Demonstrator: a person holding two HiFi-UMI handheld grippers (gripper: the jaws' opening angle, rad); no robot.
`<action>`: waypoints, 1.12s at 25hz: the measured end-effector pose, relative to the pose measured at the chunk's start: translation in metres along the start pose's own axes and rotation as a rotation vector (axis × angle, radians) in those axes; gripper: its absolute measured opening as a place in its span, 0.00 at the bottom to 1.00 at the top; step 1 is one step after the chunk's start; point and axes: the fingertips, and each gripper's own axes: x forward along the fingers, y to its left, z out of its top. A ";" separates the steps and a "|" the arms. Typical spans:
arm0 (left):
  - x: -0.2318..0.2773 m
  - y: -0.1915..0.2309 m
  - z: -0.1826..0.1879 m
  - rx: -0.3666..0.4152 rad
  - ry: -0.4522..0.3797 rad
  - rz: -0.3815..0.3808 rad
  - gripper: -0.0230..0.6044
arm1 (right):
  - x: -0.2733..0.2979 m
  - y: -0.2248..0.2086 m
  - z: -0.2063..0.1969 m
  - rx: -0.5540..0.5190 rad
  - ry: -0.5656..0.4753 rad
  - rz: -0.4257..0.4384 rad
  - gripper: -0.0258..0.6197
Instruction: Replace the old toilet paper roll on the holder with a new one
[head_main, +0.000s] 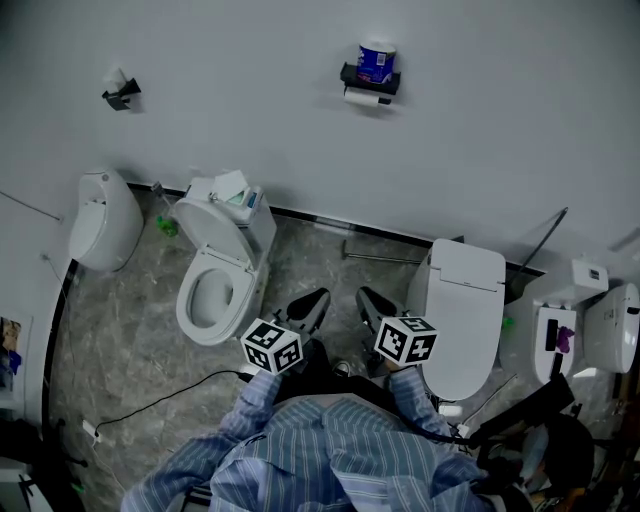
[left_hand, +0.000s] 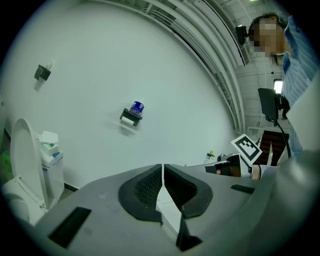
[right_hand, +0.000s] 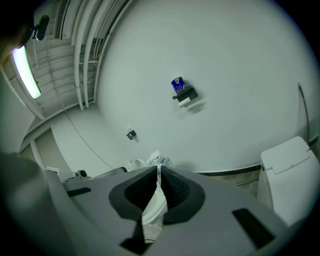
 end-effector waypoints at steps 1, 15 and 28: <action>0.000 0.000 -0.001 -0.001 0.000 0.005 0.06 | 0.001 -0.001 -0.001 0.002 0.005 0.003 0.08; 0.041 0.033 0.010 -0.019 0.023 0.010 0.06 | 0.030 -0.034 0.030 0.023 -0.028 -0.008 0.08; 0.139 0.125 0.077 -0.019 0.041 -0.056 0.06 | 0.122 -0.071 0.118 0.010 -0.052 -0.042 0.08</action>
